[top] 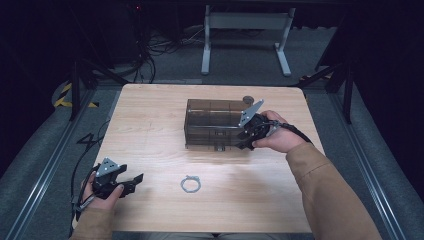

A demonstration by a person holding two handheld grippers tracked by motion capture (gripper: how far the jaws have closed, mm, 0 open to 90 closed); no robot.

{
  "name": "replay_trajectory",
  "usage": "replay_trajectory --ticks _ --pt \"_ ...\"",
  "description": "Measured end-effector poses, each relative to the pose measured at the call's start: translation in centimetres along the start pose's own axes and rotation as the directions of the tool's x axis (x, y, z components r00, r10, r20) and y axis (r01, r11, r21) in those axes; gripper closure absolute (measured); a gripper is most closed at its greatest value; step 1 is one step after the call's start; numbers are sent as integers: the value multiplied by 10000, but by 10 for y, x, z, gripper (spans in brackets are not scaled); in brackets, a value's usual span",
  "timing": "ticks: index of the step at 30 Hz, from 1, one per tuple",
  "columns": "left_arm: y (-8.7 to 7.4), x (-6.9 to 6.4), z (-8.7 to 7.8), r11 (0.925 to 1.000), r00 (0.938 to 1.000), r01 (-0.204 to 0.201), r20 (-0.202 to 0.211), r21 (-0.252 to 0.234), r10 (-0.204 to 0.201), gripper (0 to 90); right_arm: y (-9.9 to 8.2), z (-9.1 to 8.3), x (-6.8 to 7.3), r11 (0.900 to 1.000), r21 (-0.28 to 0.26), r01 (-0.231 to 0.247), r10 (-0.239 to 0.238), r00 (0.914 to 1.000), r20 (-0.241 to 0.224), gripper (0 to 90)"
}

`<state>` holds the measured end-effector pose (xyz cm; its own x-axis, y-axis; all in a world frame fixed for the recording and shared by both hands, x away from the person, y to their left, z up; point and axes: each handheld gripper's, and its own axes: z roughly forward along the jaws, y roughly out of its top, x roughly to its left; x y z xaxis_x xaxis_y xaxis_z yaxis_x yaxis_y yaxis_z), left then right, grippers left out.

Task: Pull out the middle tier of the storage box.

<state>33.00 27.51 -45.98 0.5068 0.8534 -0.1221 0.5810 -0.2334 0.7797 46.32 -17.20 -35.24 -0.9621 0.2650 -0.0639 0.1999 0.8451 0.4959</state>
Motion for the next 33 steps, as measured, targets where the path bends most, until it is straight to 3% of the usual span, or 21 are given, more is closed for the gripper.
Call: replay_trajectory --ticks 21,30,33 --pt "-5 2 -7 10000 9999 57 -111 31 -57 266 1 33 -1 9960 861 234 -196 9988 -446 610" --pt "-5 1 -6 10000 9999 52 -144 -16 -52 265 -1 40 -2 9931 1130 317 -270 9987 -431 675" --pt "-5 1 -6 10000 9999 53 -137 -19 -53 265 0 42 -2 9920 1104 615 -576 9976 -379 705"
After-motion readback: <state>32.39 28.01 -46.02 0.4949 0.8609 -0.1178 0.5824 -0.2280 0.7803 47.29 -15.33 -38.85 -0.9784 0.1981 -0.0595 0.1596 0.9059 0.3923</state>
